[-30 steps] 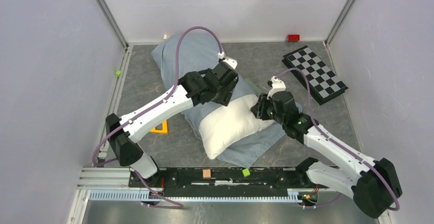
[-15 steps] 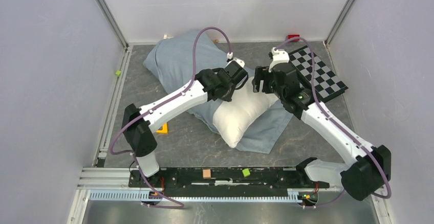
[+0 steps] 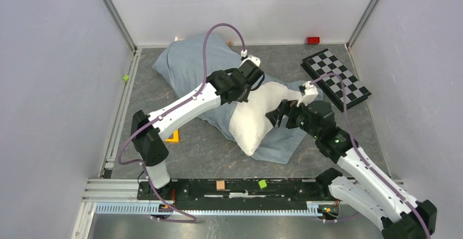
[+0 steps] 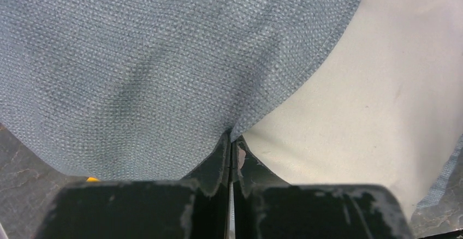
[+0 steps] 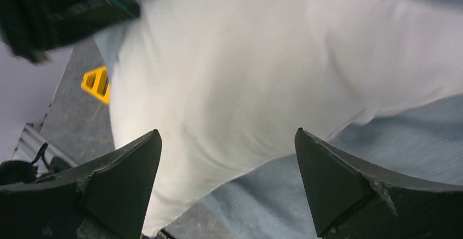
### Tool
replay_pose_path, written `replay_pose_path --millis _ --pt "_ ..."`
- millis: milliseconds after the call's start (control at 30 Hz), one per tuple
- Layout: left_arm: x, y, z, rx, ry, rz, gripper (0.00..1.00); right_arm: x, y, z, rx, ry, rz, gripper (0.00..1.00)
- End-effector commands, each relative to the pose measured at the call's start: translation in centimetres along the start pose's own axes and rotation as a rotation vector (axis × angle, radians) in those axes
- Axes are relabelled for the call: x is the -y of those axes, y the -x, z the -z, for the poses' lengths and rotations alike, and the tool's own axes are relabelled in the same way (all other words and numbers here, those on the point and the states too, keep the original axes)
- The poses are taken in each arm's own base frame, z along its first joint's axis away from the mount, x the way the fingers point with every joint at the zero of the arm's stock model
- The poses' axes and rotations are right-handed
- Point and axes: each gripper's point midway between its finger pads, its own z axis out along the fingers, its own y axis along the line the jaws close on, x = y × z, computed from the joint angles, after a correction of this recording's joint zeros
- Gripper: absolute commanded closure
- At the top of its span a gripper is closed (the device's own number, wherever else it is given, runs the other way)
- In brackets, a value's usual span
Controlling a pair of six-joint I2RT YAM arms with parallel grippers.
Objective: Put the pillow into the pillowcase
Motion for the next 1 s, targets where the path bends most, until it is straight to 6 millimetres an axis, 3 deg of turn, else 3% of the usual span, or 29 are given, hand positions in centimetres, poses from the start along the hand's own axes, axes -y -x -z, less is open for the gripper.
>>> replay_pose_path --millis 0,133,233,267,367,400,467,500,567,633,800,867,900,967 --pt "0.2 2.8 1.5 0.080 -0.038 0.049 0.98 -3.1 -2.6 -1.5 -0.026 0.164 -0.183 0.02" --pt "0.8 3.0 3.4 0.086 -0.090 0.051 0.97 -2.1 -3.8 -3.7 0.015 0.134 -0.313 0.02" --pt "2.1 4.0 6.4 0.116 -0.145 0.030 0.97 -1.1 -3.7 -5.3 0.056 0.095 -0.372 0.03" --pt "3.1 4.4 8.0 0.129 -0.170 0.011 0.97 -0.8 -3.1 -6.0 0.066 0.072 -0.368 0.10" --pt "7.5 5.1 12.9 0.194 -0.230 -0.096 0.97 -1.4 0.7 -8.3 0.108 0.041 -0.320 0.64" --pt "9.0 5.8 14.8 0.227 -0.250 -0.114 0.97 -2.0 2.0 -8.9 0.121 0.049 -0.313 0.78" --pt "10.8 6.6 17.0 0.246 -0.308 -0.098 0.98 -3.4 3.1 -10.1 0.125 0.072 -0.307 0.97" --pt "11.3 7.1 17.6 0.254 -0.344 -0.076 0.97 -3.7 3.2 -10.6 0.124 0.065 -0.302 1.00" --pt "11.3 8.0 17.7 0.284 -0.347 -0.037 0.97 -3.8 2.7 -11.2 0.120 0.047 -0.290 1.00" --pt "10.4 8.6 17.1 0.279 -0.342 0.027 0.98 -2.7 1.8 -11.3 0.112 0.009 -0.285 1.00" --pt "8.0 8.3 13.5 0.231 -0.325 0.151 0.97 0.3 0.1 -10.3 0.100 -0.058 -0.259 0.99" --pt "6.3 8.0 12.2 0.237 -0.257 0.151 0.96 0.7 0.0 -9.7 0.094 -0.071 -0.227 0.92" --pt "5.1 7.5 11.1 0.228 -0.201 0.146 0.89 0.8 -0.1 -9.4 0.085 -0.073 -0.215 0.88" --pt "3.5 6.4 8.7 0.178 -0.152 0.141 0.71 0.6 -0.7 -9.0 0.057 -0.061 -0.199 0.69"
